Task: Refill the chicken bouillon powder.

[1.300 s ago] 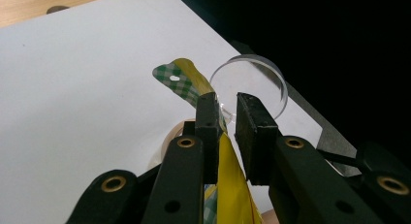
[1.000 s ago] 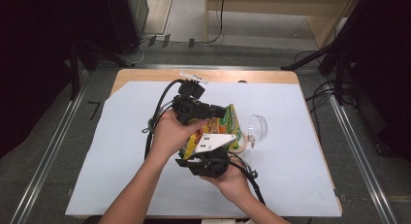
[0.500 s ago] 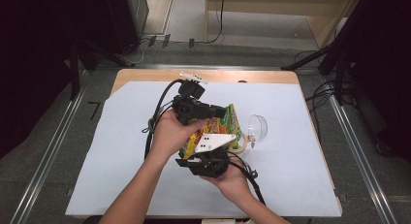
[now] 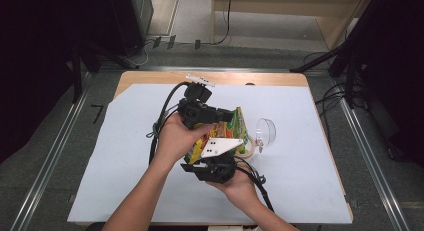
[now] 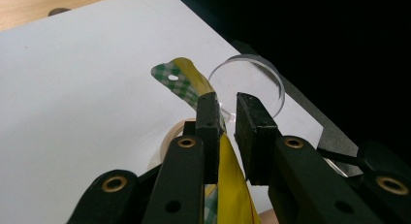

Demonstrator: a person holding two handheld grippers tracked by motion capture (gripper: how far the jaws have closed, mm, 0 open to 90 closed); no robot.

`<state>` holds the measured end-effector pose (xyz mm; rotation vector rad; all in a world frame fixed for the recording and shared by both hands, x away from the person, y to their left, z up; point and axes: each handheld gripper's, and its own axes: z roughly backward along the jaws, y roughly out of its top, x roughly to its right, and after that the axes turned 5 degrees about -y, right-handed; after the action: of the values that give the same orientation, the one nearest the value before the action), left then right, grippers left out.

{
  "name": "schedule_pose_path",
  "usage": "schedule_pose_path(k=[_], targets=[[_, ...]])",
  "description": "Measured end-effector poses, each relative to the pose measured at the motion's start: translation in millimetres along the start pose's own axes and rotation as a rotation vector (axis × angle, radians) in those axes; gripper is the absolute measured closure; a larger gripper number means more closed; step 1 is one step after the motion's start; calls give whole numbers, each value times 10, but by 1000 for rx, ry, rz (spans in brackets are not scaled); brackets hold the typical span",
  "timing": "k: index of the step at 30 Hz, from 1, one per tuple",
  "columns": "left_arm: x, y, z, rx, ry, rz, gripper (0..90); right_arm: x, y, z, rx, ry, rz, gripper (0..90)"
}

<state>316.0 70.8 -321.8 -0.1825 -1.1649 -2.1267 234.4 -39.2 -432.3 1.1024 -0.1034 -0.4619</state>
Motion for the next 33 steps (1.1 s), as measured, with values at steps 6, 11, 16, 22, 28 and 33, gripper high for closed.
schedule_pose_path(k=[6,11,16,22,28,33], targets=[[17,0,-6,2,5,-8,799,13,-8,-2,0,0,-1,763],[-25,10,-3,-3,-11,8,803,4,3,5,1,0,-3,762],[-34,22,-2,-8,-10,9,803,6,14,0,2,1,-9,762],[-25,30,3,-9,-8,8,802,-4,26,1,6,9,-21,763],[-19,30,4,-10,-4,5,802,-6,27,1,7,6,-17,763],[-17,30,3,-10,-3,5,802,-3,25,-1,8,5,-12,764]])
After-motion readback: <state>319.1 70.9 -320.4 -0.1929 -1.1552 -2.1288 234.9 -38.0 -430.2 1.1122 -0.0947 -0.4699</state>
